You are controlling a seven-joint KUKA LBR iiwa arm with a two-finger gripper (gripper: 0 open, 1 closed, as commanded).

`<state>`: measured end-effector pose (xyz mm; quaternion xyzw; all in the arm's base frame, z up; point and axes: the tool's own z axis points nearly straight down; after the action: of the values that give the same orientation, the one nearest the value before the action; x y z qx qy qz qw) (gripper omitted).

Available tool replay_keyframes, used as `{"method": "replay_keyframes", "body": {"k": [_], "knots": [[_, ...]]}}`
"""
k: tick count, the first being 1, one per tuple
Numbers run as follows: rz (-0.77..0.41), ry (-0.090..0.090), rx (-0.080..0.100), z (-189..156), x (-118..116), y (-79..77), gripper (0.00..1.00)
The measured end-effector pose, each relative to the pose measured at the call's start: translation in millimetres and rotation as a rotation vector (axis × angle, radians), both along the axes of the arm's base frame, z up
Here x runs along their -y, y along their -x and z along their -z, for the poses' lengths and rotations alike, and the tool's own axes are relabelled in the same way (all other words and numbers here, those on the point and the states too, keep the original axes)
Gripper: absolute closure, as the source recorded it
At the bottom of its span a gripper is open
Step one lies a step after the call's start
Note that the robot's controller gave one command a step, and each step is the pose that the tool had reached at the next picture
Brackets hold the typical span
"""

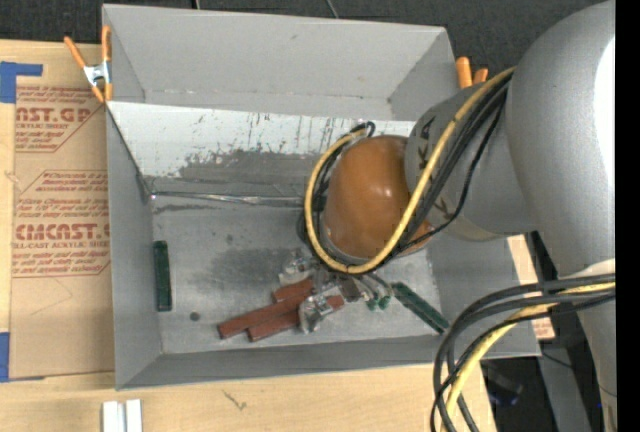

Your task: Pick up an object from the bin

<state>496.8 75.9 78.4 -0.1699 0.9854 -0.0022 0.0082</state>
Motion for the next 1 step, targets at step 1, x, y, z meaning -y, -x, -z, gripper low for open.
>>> {"method": "replay_keyframes", "body": {"k": [1], "knots": [[-0.002,0.0,-0.017,-10.3,-0.8,3.3,1.0]]}}
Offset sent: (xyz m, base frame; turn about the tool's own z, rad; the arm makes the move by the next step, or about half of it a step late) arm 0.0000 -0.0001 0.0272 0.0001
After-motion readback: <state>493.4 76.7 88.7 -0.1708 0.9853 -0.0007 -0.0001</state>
